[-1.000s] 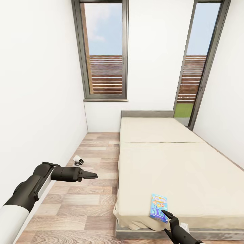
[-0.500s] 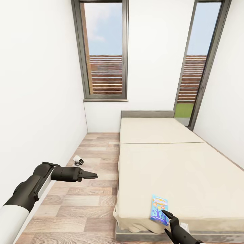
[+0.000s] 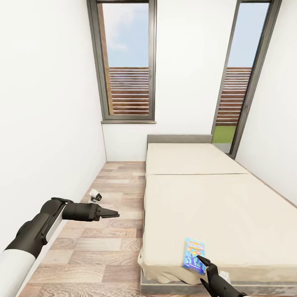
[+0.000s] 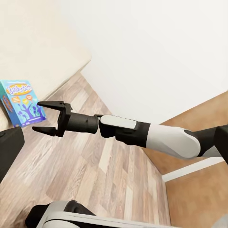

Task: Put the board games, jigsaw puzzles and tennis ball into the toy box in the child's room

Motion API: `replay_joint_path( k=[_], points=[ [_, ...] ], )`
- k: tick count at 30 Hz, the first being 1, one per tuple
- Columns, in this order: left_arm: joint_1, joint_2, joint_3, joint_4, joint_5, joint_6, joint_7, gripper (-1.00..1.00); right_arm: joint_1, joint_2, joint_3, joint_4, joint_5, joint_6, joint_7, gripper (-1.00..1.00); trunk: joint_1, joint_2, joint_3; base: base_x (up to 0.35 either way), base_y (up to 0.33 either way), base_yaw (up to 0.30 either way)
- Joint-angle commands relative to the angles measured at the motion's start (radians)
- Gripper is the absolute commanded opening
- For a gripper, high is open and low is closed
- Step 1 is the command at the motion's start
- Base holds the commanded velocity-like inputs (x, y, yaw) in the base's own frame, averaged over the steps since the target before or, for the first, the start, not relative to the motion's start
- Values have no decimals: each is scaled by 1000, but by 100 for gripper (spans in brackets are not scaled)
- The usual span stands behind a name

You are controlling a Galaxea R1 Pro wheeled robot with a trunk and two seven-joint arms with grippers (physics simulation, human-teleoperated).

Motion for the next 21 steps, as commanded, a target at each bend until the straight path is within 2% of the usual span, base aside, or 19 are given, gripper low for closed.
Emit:
replay_joint_path(
  k=[1, 9, 10, 21],
  points=[
    [-1, 1, -2, 0, 0, 11, -4, 100, -1, 0, -5, 0, -3, 8, 0, 100, 0, 0, -1, 0, 0, 0],
    [-1, 0, -4, 0, 0, 11, -4, 100, -1, 0, -5, 0, -2, 8, -1, 100, 0, 0, -1, 0, 0, 0],
    [-1, 0, -4, 0, 0, 11, -4, 100, -1, 0, -5, 0, -2, 8, -1, -100, 0, 0, -1, 0, 0, 0],
    [-1, 0, -5, 0, 0, 10, -4, 100, -1, 0, 2, 0, -3, 8, 4, -100, 0, 0, -1, 0, 0, 0]
  ],
)
